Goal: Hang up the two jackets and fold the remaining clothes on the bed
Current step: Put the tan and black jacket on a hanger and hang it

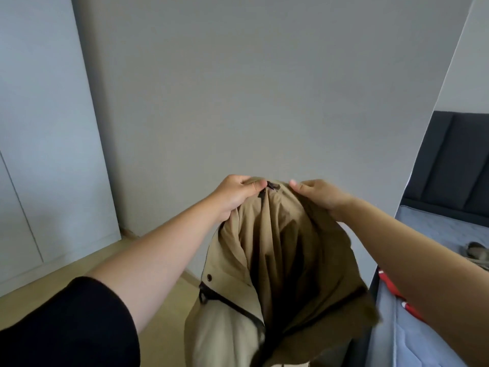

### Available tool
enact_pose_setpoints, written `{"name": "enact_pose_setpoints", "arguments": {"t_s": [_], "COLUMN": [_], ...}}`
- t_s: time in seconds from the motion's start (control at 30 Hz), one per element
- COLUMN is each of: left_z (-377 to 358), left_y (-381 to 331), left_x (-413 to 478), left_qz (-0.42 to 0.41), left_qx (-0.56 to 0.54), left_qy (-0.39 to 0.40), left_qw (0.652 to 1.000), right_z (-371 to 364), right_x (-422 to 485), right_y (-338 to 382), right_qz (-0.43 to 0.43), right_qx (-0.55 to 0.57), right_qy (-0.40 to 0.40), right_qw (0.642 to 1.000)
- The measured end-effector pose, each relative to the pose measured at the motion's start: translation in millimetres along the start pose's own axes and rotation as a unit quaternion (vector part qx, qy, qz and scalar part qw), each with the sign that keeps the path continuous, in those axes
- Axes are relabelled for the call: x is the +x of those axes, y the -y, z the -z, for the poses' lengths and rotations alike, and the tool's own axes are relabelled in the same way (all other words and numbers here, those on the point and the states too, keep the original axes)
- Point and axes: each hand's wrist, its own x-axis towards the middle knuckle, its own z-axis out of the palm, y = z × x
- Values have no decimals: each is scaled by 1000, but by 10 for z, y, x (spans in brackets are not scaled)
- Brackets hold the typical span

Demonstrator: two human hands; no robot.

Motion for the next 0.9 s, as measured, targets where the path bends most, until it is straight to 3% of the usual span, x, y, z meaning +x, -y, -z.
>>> {"name": "enact_pose_setpoints", "arguments": {"t_s": [0.07,0.13,0.23,0.33,0.43,0.5,0.63,0.8,0.9], "left_z": [-16,-15,-4,33,196,322,411,273,294], "left_y": [-8,-27,-52,-56,-71,-92,-128,-213,-227], "left_x": [41,84,143,162,161,159,150,166,140], "left_qz": [4,6,9,17,35,63,92,88,80], "left_qx": [-17,-55,-51,-43,-67,-96,-96,-113,-149], "left_qy": [-61,-100,-145,-173,-235,-257,-244,-225,-166], "left_qw": [998,993,988,984,969,960,961,964,972], "right_z": [29,8,-29,57,209,263,154,-109,-229], "right_x": [-29,-44,-34,-22,-35,-45,-56,-53,-32], "right_y": [-112,-250,-442,-550,-631,-639,-641,-586,-714], "right_qz": [-30,-73,-137,-212,-160,-136,-126,-125,-136], "right_qx": [-13,-93,-137,122,357,414,188,105,166], "right_qy": [78,104,10,45,85,89,74,148,108], "right_qw": [996,988,981,969,916,896,971,975,971]}}
